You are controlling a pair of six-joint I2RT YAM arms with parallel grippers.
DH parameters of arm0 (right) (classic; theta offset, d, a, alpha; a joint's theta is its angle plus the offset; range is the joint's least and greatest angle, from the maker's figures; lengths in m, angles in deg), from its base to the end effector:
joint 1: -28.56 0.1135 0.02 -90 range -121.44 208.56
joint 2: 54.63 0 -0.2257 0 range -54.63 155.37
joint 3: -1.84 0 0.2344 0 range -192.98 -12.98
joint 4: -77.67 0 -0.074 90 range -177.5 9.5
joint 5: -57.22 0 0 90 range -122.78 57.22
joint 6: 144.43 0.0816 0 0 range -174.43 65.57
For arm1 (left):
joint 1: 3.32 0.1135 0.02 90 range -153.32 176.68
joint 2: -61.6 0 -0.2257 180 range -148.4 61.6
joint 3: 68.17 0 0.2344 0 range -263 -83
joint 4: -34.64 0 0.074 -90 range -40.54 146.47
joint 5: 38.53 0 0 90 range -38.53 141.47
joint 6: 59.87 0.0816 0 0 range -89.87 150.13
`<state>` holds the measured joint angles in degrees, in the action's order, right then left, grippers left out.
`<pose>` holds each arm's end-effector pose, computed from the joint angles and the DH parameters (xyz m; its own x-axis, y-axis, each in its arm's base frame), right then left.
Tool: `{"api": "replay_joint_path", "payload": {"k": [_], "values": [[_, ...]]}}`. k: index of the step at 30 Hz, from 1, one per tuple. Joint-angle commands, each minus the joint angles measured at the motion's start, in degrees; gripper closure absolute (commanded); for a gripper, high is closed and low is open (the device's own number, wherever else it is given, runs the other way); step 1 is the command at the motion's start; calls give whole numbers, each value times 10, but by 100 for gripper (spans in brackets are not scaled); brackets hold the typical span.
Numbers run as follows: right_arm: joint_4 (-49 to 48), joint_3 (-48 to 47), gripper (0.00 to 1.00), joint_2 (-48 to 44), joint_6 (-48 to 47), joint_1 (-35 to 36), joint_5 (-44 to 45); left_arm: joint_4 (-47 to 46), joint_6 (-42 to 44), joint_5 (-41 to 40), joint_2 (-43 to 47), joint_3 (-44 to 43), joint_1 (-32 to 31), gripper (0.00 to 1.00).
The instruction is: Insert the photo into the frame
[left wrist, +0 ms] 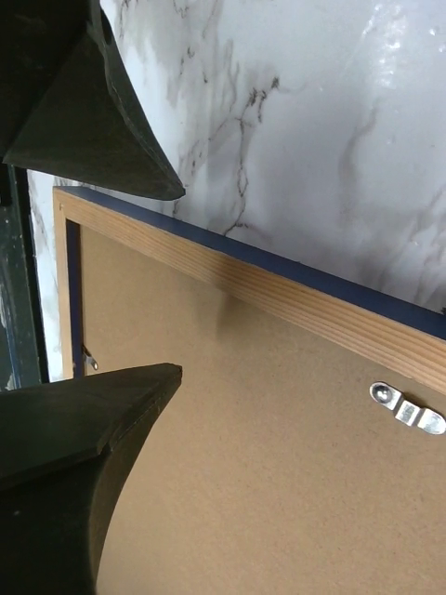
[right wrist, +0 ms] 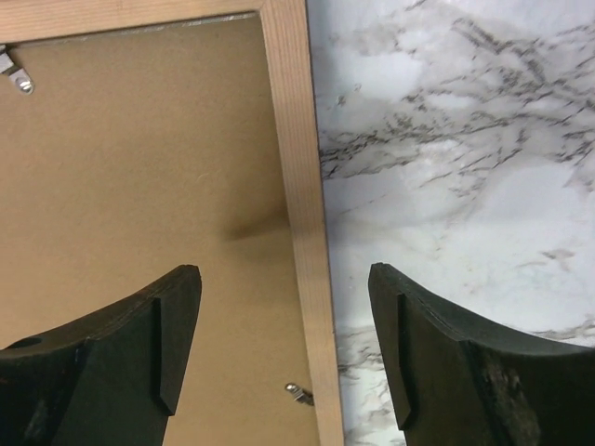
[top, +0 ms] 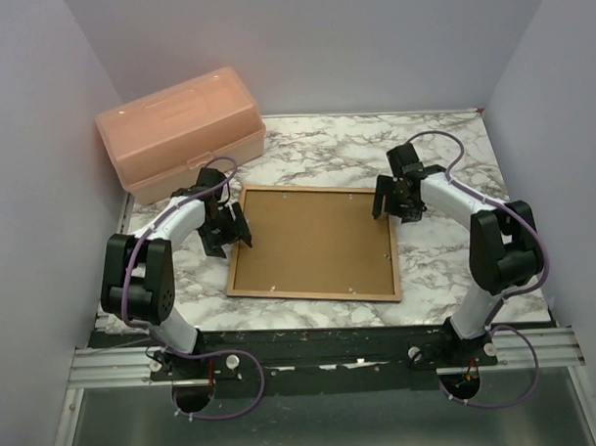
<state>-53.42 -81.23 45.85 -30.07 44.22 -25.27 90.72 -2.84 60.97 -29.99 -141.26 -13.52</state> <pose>0.3369 0.0834 0.1234 -0.8928 0.1744 -0.4152 0.1660 0.9845 0.0566 0.2827 -0.0645 0.1158 -0.9145 -0.3808 -0.1365 -0.3336 0.9008 -0.2782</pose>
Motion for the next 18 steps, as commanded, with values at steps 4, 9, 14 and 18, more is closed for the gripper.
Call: {"api": "replay_joint_path", "payload": {"k": [4,9,14,18], "values": [[-17,49,21,-28,51,-34,-129,1,12,47,-43,-25,-17,28],[-14,64,21,-22,48,-56,-153,-18,1,92,-42,-4,-37,29],[17,66,21,-32,30,-60,-131,-43,-19,105,-10,46,-66,29],[42,69,21,-45,15,-60,-122,-59,-31,91,3,82,-69,29]]}}
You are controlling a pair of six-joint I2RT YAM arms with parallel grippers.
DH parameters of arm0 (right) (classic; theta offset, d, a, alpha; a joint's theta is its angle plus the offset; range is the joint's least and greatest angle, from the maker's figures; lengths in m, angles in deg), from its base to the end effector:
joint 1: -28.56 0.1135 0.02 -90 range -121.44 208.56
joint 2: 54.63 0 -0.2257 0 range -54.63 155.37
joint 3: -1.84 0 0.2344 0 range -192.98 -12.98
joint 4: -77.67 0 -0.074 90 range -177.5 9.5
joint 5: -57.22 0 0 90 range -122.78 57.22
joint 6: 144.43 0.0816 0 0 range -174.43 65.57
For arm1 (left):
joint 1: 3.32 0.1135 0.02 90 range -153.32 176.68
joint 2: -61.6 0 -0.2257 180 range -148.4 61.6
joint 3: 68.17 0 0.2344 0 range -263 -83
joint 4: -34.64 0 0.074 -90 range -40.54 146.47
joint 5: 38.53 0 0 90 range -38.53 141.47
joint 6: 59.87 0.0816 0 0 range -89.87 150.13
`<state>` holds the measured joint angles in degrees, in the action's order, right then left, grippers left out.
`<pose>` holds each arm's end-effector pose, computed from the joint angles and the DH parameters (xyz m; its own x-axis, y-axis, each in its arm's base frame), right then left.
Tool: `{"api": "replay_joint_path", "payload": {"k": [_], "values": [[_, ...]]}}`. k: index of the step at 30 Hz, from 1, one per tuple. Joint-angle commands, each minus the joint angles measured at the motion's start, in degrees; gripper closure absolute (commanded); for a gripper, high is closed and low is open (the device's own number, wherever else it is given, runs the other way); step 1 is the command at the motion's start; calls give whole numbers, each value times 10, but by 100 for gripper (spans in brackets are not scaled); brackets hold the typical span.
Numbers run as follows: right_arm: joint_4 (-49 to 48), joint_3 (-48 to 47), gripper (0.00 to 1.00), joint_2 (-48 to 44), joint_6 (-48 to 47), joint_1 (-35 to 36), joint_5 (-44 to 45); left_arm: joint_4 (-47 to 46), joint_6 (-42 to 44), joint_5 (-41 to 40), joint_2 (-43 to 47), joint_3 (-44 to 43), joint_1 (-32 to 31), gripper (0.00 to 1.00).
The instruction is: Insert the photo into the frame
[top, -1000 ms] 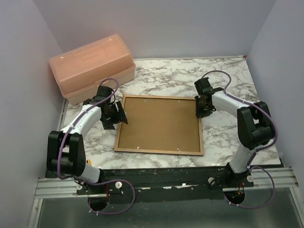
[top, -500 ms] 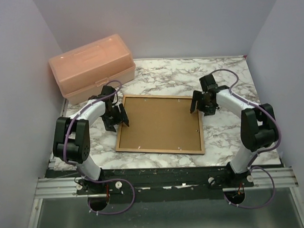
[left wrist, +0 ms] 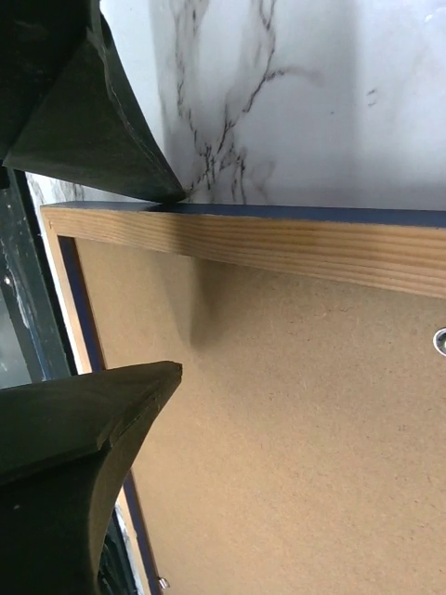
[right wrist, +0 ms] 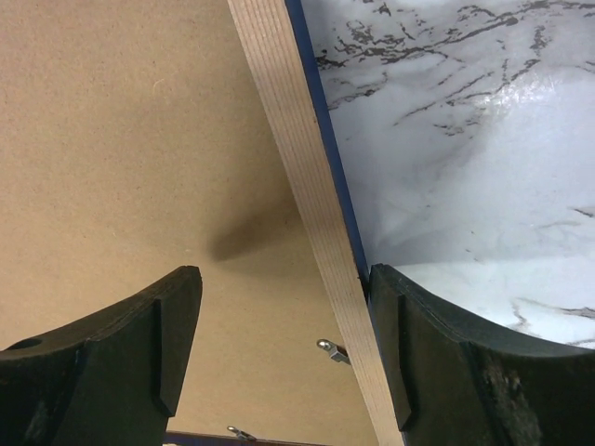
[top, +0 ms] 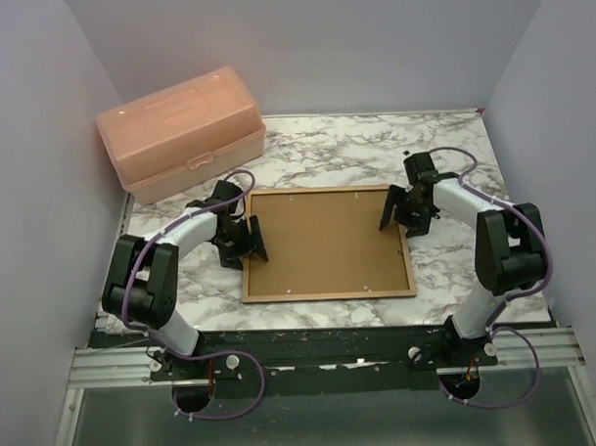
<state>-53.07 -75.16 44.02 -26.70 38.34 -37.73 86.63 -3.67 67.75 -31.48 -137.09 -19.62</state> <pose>0.3167 0.0617 0.1034 -0.9160 0.3125 -0.2515 0.2589 0.9395 0.2244 0.2647 -0.1012 0.0950 -0.9601 -0.2756 -0.0475 -0.2410 0.9015 -0.3593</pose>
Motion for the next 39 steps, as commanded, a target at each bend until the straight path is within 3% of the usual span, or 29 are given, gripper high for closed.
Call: {"api": "replay_joint_path", "payload": {"k": [1,9,15,20,24,30,39], "values": [[46,10,21,-30,-22,-1,6,-16,-23,19,18,44,-8,28],[95,19,21,-64,-28,-1,47,9,-17,4,33,12,4,26],[73,52,21,-70,-48,2,-15,8,-17,24,34,-13,22,25],[59,38,21,-42,-69,43,-49,9,-19,24,45,-19,35,25],[68,6,21,-15,-76,102,-28,18,-21,-3,64,-11,46,25],[74,1,39,-12,-71,126,9,19,-15,-22,73,5,63,25],[75,10,56,-1,-90,126,48,8,-7,-19,53,12,65,25]]}}
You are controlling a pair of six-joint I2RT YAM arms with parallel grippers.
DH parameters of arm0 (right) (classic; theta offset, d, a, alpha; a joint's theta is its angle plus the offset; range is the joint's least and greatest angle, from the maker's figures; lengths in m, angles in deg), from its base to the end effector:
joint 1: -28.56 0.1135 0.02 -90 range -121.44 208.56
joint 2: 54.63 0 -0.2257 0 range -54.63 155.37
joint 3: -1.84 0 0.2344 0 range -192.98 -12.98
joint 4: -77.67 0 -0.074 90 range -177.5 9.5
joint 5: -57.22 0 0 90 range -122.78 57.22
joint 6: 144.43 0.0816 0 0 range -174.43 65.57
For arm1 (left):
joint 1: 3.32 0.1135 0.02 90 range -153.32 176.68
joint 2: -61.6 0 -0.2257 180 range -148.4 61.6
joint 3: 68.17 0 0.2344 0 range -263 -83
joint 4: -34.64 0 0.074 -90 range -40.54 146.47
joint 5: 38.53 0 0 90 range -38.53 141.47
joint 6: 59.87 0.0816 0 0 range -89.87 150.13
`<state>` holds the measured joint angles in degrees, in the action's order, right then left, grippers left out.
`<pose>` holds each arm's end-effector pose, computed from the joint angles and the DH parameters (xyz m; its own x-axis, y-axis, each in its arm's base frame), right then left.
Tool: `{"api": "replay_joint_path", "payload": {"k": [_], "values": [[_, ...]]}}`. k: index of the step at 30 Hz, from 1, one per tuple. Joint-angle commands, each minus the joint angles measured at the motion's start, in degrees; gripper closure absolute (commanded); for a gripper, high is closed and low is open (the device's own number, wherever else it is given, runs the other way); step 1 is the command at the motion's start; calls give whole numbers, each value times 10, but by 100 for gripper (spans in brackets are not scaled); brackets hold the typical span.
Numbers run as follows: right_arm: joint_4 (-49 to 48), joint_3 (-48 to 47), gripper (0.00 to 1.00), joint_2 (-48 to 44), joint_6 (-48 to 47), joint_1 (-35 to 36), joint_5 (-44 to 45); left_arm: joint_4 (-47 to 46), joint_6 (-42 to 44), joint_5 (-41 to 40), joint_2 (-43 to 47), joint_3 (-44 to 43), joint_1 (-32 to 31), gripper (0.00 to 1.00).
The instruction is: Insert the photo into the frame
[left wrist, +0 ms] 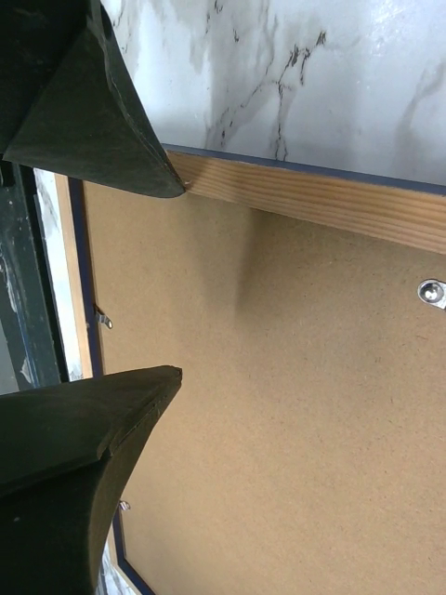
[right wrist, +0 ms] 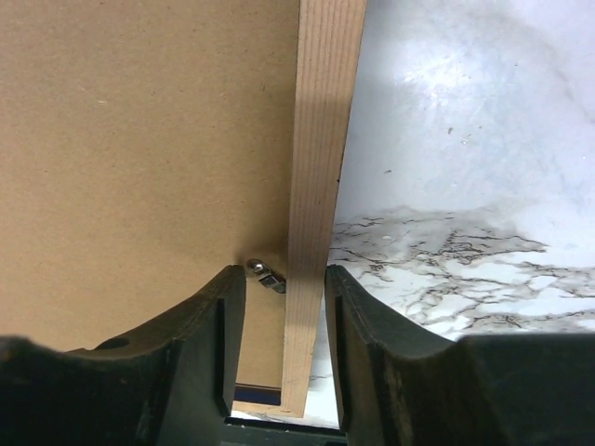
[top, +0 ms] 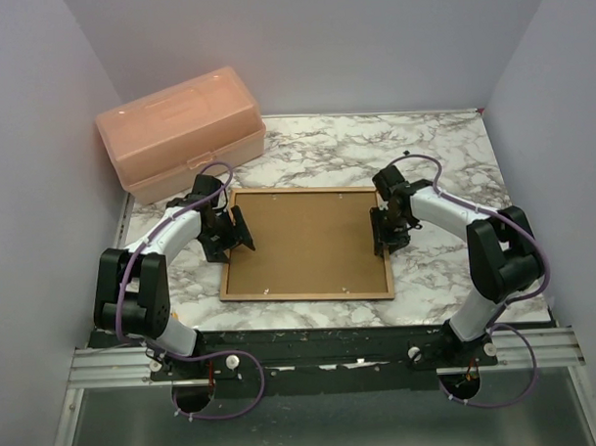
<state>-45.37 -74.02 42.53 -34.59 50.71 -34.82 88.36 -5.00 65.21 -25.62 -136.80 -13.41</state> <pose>0.2751 0.1151 0.1000 -0.9832 -0.0340 -0.1796 -0.0530 0.9934 0.1018 0.2701 -0.0677 0.1182 -0.9059 -0.4065 -0.1183 -0.3424 0.8679 -0.3599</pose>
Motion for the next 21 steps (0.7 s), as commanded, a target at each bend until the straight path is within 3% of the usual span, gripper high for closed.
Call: {"api": "replay_joint_path", "payload": {"k": [1,3,12,17,21], "values": [[-1,-1,56,14,-12,2,35,-11,6,8,-7,9,2,25],[1,-1,60,13,-18,3,47,-14,5,9,-8,9,2,25],[17,7,61,12,-20,13,84,-15,6,11,-16,5,2,25],[23,8,94,21,-10,16,128,-15,7,14,-16,5,2,25],[23,7,97,22,-6,17,142,-16,8,19,-18,9,2,25]]}}
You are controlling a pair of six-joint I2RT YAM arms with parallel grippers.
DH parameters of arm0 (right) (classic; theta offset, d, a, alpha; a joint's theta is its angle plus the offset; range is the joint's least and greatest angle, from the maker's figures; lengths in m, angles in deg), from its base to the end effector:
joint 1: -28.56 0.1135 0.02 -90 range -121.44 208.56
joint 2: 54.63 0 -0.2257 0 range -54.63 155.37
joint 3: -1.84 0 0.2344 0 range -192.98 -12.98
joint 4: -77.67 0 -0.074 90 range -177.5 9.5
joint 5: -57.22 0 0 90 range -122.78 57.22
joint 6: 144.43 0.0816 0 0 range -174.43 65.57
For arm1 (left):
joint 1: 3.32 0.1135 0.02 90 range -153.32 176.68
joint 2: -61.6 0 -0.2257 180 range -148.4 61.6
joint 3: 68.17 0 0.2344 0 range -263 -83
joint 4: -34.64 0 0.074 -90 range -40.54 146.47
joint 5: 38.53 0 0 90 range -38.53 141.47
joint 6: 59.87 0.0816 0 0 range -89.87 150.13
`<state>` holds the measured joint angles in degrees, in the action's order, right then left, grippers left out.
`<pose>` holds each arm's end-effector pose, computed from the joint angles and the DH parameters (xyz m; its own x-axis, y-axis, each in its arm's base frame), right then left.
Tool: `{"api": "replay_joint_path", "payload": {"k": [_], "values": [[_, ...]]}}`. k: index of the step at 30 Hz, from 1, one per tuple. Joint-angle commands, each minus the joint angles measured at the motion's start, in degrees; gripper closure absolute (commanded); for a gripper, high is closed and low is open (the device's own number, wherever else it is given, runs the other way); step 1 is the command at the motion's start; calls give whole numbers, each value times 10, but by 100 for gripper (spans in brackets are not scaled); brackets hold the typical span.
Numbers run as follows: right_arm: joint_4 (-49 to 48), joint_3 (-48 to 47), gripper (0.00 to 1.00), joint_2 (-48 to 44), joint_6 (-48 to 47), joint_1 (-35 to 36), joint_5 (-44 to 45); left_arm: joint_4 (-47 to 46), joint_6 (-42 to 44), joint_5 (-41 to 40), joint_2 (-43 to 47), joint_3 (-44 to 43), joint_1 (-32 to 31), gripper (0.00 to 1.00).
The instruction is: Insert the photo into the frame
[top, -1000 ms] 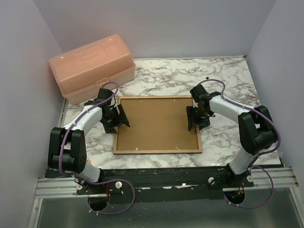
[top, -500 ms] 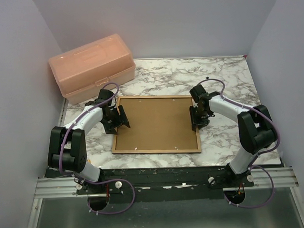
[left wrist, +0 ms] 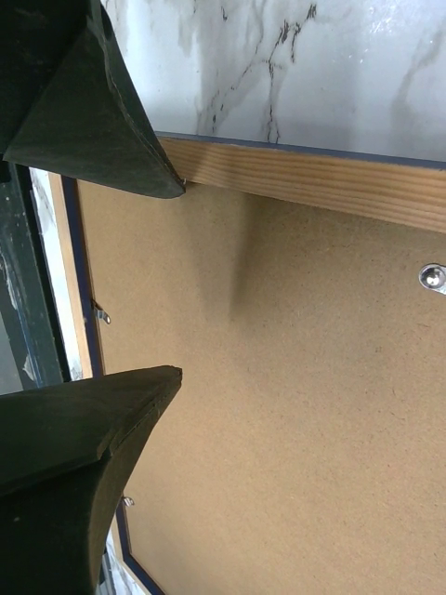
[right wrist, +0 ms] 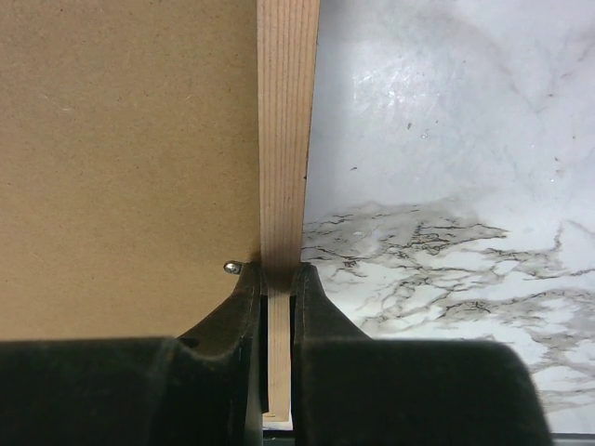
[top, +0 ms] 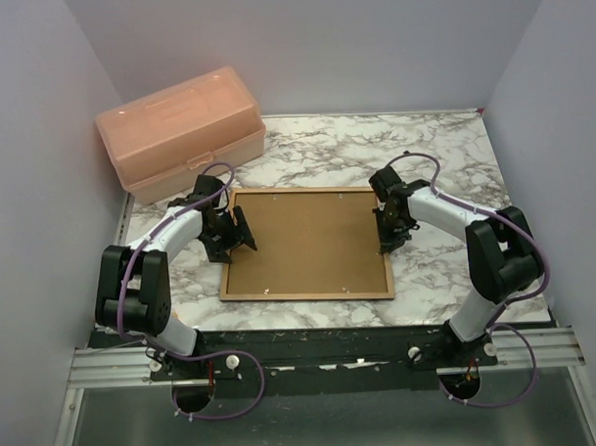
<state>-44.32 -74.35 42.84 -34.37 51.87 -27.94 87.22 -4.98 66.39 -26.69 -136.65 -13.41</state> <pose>0.2751 0.1111 0.0996 -0.9779 -0.0492 -0.2030 -0.0473 0.9988 -0.0141 0.2720 -0.0697 0.1140 -0.9091 -0.4027 -0.1063 -0.3385 0.8631 -0.3748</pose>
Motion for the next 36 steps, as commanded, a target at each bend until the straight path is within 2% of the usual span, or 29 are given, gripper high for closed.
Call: {"api": "replay_joint_path", "payload": {"k": [1,2,3,6,8,10,13,21,26,28,31,36], "values": [[11,10,97,17,-6,6,69,-5,9,7,-7,9,2,25],[8,10,95,12,-3,6,65,-5,10,7,-6,10,2,25],[6,9,88,7,1,6,60,-3,11,6,-6,11,2,25],[-2,2,54,-17,15,4,40,-2,16,0,-1,17,2,25],[-10,-5,40,-30,25,0,15,-1,17,-2,0,19,2,25],[-24,-9,31,-40,34,-11,-20,-2,19,0,-2,22,2,25],[-53,-5,26,-39,44,-39,-95,-6,22,7,-7,25,2,26],[-120,22,24,-17,70,-96,-216,-8,25,24,-12,24,-32,27],[-131,27,27,-10,73,-108,-200,-12,29,16,9,17,-39,27],[-128,26,33,-2,68,-108,-175,-12,34,13,21,7,-39,27],[-115,21,58,17,55,-108,-129,-6,42,14,36,-14,-39,27],[-82,11,73,22,31,-109,-53,-9,44,1,70,-37,-33,27]]}}
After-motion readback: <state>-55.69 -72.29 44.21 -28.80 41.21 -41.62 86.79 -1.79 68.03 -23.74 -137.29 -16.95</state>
